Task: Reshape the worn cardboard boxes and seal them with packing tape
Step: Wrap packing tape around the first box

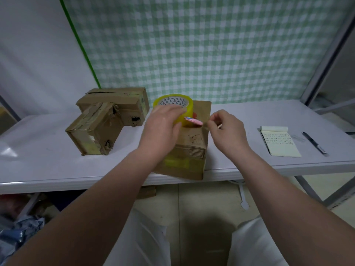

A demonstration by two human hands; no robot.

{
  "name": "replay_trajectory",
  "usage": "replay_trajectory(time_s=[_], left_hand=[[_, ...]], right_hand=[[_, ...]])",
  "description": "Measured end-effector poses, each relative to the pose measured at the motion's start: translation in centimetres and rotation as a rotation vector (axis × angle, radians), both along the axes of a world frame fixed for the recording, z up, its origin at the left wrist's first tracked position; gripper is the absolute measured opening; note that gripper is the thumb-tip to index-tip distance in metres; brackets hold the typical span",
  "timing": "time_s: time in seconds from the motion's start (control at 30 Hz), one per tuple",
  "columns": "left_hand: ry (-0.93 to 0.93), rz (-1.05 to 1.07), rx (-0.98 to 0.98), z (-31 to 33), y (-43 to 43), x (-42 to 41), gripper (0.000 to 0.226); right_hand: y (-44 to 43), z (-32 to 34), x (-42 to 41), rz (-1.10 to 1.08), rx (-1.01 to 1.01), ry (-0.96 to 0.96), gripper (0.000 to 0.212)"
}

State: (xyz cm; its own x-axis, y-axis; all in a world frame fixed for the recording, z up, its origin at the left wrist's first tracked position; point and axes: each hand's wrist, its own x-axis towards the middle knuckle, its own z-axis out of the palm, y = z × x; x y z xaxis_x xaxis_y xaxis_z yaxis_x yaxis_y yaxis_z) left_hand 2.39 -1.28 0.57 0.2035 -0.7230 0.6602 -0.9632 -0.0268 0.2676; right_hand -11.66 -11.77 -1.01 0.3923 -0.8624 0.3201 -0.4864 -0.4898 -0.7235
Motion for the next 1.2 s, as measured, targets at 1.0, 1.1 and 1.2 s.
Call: replay_trajectory(time_s=[1.0, 1.1, 1.2], left_hand=[[0.116, 0.232, 0.084, 5.1, 0.1, -0.5, 0.04], [0.124, 0.278, 0.096, 4.9, 0.7, -0.4, 0.039], [0.147, 0.299, 0.096, 4.8, 1.2, -0.2, 0.037]], right_hand=[[1.3, 3.8, 4.0, 0.085, 0.143, -0.405, 0.023], [1.5, 3.6, 4.8, 0.113, 0.22, -0.409, 0.014], [1.4, 3.4, 5.2, 0.071, 0.315, -0.435, 0.016]])
